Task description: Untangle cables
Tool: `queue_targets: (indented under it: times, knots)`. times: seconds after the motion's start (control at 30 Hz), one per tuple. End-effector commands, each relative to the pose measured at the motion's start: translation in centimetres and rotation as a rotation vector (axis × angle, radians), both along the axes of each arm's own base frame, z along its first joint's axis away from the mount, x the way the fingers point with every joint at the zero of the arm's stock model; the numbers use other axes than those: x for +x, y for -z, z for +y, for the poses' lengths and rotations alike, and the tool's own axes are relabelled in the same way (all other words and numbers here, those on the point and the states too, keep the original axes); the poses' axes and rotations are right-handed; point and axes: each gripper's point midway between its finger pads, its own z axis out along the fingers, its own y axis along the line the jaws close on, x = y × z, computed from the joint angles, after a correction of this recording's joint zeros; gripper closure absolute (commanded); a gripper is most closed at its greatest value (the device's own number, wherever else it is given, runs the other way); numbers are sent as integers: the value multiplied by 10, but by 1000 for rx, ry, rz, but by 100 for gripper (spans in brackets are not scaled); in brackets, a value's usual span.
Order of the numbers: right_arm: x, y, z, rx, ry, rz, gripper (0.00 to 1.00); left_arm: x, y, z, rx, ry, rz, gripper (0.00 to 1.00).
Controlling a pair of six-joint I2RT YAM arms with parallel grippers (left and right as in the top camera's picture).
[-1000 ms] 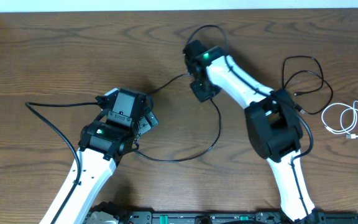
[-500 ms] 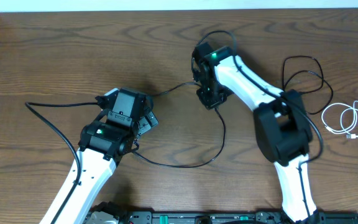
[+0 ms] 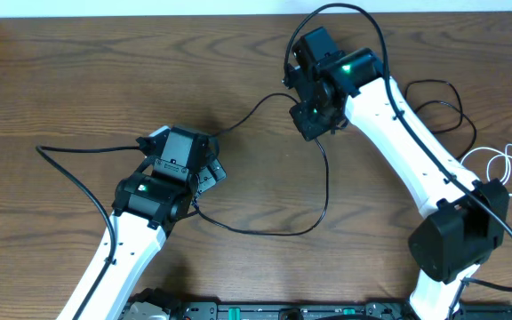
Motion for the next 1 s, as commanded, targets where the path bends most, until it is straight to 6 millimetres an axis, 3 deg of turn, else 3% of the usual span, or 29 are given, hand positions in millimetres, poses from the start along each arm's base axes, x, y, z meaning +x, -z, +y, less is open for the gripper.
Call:
queue_targets:
  times: [0.0, 0.47, 0.8, 0.97]
  knots:
    - [-5, 3, 7, 28, -13, 29, 99, 3, -3, 4, 24, -5, -9, 2]
    - [-15, 2, 19, 95, -33, 80, 99, 2, -3, 4, 24, -5, -9, 2]
    - [-39, -9, 54, 282, -97, 188, 99, 2, -3, 4, 24, -5, -9, 2]
    - [-46, -11, 62, 301, -118, 203, 99, 2, -3, 4, 24, -5, -9, 2]
